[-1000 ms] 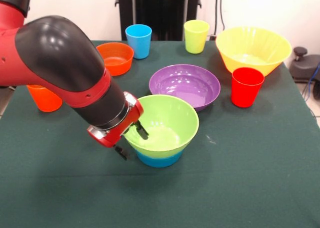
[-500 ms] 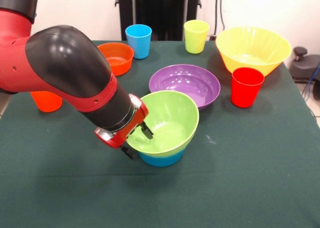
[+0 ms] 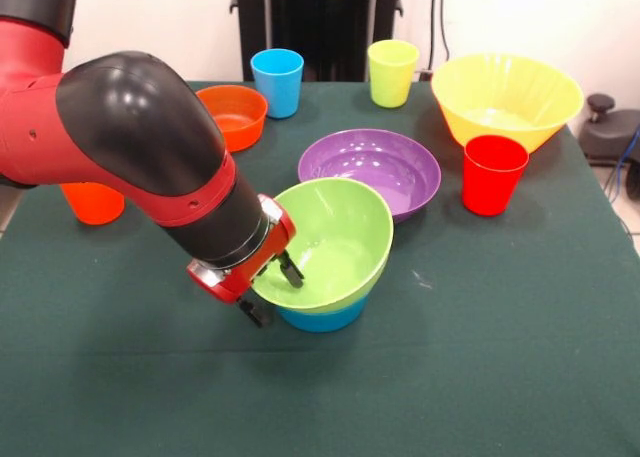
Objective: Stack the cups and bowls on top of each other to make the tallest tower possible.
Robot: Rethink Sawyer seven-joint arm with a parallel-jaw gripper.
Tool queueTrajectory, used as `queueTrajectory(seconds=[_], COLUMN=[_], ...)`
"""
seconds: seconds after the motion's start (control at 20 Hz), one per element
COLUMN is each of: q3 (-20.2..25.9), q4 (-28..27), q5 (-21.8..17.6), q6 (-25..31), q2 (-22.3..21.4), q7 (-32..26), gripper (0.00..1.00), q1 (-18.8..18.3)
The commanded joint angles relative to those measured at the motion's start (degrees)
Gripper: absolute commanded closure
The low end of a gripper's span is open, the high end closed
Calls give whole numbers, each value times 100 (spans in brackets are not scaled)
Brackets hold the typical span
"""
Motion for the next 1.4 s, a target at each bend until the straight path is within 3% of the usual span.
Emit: queueTrajectory(seconds=[0.05, 0.35, 0.8, 1.2, 1.4], q3=[167, 131, 137, 78, -199], q4=[389, 226, 363, 455, 579], q5=[-758, -1178, -1597, -1789, -1834], q6=[-822, -1326, -1820, -1915, -1608], q2=[-133, -416, -955, -1229, -1311], q7=[-1019, -1146, -840, -643, -265], gripper=[0, 0, 0, 0, 0], q1=[92, 159, 179, 163, 283])
